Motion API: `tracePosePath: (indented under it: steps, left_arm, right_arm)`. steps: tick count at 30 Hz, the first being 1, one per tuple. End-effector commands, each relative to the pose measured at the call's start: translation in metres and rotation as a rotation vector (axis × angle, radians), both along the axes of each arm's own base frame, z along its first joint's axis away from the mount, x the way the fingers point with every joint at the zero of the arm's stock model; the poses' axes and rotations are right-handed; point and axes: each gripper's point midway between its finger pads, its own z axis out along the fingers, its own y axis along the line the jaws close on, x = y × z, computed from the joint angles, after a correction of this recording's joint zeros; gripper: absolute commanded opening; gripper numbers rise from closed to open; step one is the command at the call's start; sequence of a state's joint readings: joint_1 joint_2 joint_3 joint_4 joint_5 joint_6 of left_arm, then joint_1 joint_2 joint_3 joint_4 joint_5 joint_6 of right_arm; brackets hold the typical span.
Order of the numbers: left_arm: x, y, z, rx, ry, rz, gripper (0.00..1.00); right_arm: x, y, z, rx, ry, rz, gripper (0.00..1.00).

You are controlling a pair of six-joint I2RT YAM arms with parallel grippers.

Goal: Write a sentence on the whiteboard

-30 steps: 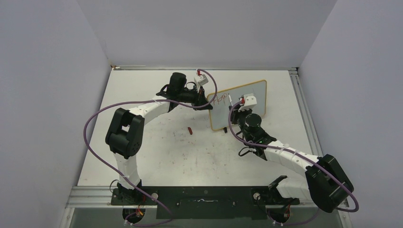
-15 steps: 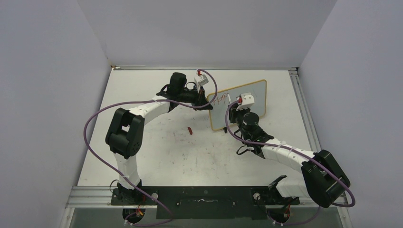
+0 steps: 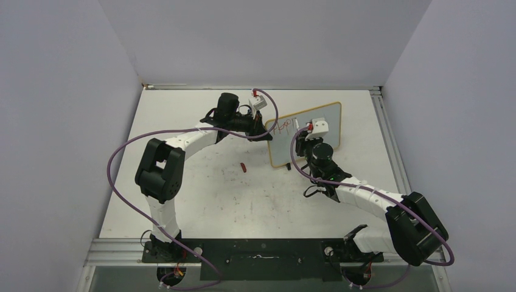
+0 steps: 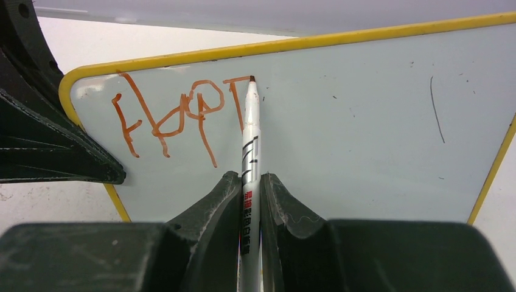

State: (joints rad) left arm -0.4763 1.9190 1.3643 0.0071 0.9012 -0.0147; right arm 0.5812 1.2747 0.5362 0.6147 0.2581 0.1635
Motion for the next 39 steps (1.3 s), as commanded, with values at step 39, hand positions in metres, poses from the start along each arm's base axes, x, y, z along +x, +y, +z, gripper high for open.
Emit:
tracePosePath:
  steps: [39]
  left_arm:
    - [-0.023,-0.004,-0.019,0.053,0.067,-0.059,0.00]
  right_arm:
    - [-0.016,0.018,-0.014,0.031,0.048,0.058,0.05]
